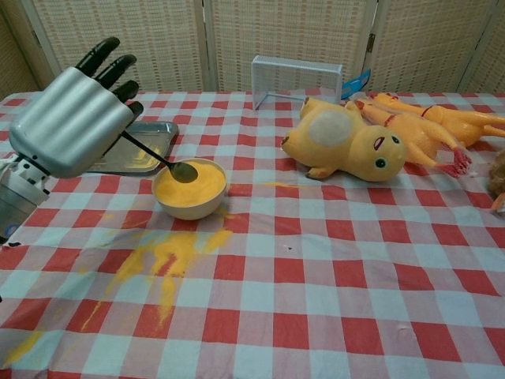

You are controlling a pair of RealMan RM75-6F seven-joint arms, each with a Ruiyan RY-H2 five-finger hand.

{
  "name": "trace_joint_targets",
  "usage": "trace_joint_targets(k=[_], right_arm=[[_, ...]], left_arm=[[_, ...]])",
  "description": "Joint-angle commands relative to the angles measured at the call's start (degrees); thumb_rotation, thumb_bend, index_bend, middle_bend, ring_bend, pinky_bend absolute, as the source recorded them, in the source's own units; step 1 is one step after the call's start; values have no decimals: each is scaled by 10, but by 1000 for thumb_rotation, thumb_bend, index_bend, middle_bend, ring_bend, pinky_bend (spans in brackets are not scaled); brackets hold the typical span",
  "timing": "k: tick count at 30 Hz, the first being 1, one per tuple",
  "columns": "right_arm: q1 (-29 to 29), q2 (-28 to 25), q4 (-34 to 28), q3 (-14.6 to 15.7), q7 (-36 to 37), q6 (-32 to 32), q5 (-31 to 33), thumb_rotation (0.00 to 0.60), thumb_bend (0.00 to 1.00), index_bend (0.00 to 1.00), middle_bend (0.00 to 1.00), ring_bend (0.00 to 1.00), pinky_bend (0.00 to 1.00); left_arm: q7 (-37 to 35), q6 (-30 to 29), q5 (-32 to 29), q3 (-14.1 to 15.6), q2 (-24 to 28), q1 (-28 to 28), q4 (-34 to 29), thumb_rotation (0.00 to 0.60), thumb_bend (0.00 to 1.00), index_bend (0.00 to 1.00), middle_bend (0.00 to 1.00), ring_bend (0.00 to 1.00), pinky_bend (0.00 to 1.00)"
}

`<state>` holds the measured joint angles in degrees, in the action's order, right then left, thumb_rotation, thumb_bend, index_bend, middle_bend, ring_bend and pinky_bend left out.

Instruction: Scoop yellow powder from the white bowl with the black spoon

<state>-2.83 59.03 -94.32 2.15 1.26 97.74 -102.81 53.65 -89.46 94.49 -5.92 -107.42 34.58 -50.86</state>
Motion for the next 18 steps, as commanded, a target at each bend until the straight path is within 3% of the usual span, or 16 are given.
trace_joint_targets(k=[1,18], right_arm=[[-2,-2,0,2,5,5,-4,600,77,0,0,0,0],[-6,-6,3,-1,16,15,-2,600,76,0,0,0,0]], left_arm=[[28,4,9,14,1,-10,-14,600,635,860,334,86,50],[29,54,-15,-7,-30,7,73,600,636,860,335,89,50]])
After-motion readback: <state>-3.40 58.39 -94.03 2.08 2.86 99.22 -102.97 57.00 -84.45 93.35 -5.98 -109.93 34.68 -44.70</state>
